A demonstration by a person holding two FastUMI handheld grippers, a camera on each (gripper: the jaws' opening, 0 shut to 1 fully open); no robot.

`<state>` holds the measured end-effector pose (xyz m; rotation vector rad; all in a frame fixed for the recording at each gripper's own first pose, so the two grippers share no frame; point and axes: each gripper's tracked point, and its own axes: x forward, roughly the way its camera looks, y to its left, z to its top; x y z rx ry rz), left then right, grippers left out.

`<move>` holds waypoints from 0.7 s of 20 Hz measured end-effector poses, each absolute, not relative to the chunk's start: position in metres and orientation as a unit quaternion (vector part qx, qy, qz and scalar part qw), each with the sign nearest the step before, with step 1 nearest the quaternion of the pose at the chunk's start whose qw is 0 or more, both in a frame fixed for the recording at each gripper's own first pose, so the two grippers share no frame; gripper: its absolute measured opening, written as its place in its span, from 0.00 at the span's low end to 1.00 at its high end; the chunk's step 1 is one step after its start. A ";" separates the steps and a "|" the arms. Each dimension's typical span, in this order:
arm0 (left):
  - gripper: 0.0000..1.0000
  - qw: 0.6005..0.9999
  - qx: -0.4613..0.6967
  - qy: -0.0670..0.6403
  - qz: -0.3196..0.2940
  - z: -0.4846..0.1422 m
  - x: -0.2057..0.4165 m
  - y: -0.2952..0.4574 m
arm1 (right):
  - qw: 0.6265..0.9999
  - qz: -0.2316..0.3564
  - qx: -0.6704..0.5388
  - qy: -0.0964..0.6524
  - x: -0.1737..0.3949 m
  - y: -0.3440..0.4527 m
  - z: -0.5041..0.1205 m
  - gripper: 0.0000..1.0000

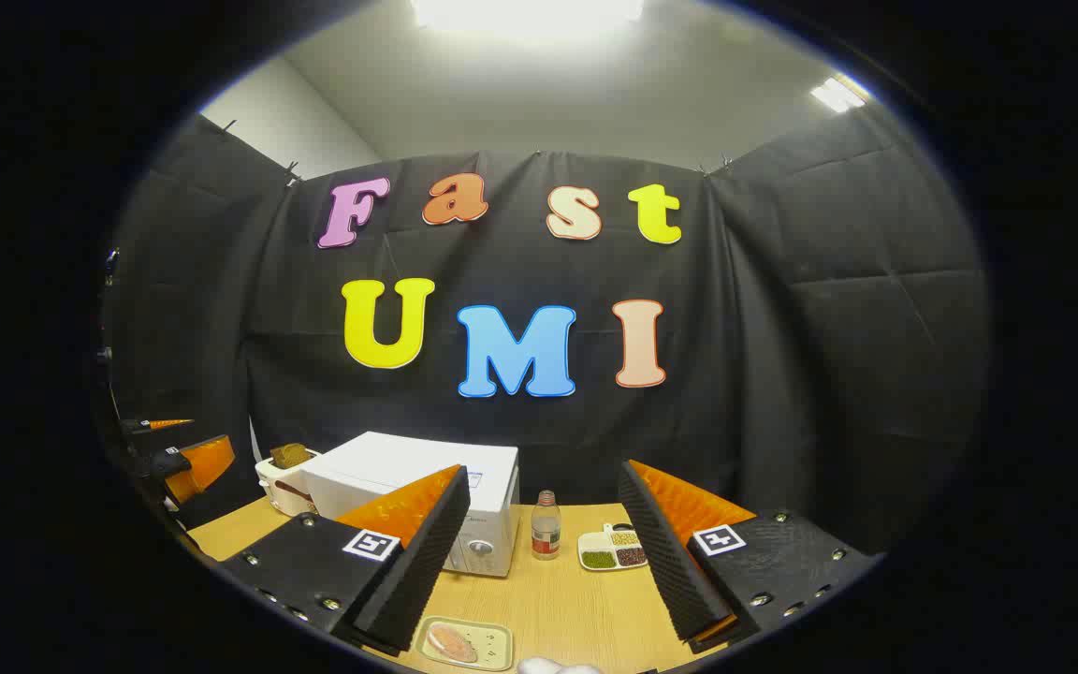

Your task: Open the microwave oven with the left hand, put the food in, and close the microwave oven.

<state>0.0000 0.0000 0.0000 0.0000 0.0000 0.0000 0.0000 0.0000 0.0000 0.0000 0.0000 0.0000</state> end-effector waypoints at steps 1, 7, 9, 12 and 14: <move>0.98 1.000 0.000 0.000 0.000 0.002 0.001 0.001 | 1.000 0.002 -0.001 0.001 0.001 0.001 -0.001 0.98; 1.00 1.000 0.007 -0.008 0.005 0.003 0.002 0.005 | 1.000 0.003 0.001 0.002 0.004 0.003 -0.002 0.98; 0.98 1.000 0.005 -0.004 0.005 0.000 0.006 0.004 | 1.000 0.002 0.001 0.002 0.005 0.003 -0.002 0.98; 1.00 1.000 0.007 0.000 0.003 -0.005 0.009 0.003 | 1.000 0.000 0.004 0.001 0.006 0.002 0.000 0.98; 1.00 1.000 0.009 0.000 0.002 -0.009 0.013 0.002 | 1.000 0.000 0.004 0.003 0.008 0.002 -0.001 0.98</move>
